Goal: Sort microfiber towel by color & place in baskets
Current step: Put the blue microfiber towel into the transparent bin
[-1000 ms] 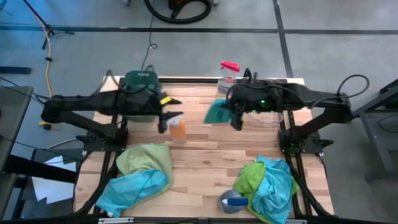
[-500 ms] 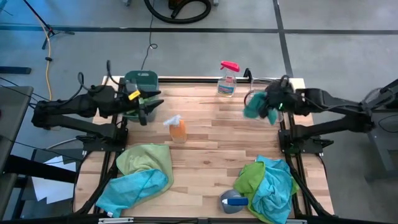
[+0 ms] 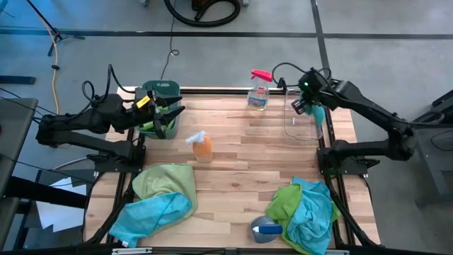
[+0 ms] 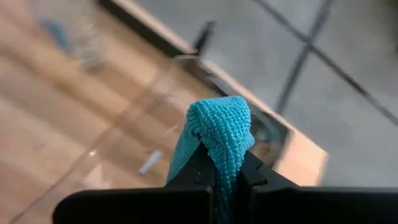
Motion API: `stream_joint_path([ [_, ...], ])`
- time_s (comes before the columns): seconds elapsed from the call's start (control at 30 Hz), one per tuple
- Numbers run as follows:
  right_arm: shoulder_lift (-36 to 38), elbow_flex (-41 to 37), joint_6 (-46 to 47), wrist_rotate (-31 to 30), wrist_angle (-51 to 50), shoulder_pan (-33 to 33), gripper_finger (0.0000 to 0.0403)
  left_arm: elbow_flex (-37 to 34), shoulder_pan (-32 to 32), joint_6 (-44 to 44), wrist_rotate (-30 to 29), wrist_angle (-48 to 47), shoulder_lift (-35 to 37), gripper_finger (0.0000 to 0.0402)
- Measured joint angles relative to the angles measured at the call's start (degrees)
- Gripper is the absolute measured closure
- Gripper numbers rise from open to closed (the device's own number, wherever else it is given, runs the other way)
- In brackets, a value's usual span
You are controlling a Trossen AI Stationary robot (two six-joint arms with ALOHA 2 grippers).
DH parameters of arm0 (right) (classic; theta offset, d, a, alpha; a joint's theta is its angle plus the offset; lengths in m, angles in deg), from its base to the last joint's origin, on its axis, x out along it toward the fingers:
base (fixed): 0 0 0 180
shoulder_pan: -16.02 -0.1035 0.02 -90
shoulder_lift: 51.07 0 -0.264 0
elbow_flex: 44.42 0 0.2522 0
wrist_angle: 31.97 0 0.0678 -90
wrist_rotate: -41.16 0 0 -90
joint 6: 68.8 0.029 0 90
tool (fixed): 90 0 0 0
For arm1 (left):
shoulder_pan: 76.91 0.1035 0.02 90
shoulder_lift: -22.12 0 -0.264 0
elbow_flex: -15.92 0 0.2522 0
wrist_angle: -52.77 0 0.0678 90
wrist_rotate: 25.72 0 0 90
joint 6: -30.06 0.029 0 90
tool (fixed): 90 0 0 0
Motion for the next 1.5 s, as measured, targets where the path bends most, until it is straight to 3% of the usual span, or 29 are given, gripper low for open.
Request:
stream_joint_path([
  [0.23, -4.87, -4.9, -15.45, 7.07, 2.2, 3.05, 0.0402, 0.0, 0.0, -2.14, 0.07, 0.09, -0.02, 0.0222],
  [0.6, -4.12, -20.89, -23.08, 19.07, 13.85, 5.66, 0.0401, 0.0, -0.04, -3.0, 1.7, 0.15, -0.02, 0.0222],
  [0.77, -4.12, -22.41, -23.26, 19.57, 14.34, 5.7, 0.0379, 0.0, -0.04, -3.02, 1.7, 0.15, -0.02, 0.0222],
  [0.93, -4.12, -21.85, -23.04, 17.94, 12.16, 5.68, 0.0323, 0.0, -0.02, -3.02, 1.7, 0.15, -0.01, 0.0222],
  [1.27, -4.12, -13.86, -20.0, 20.26, 0.92, 5.68, 0.0149, 0.0, 0.0, -3.0, 1.68, 0.15, -0.01, 0.0222],
  [1.5, -4.1, -3.79, -17.46, 23.76, -3.02, 5.68, 0.0108, 0.0, 0.0, -2.97, 2.09, -0.13, -0.02, 0.0222],
])
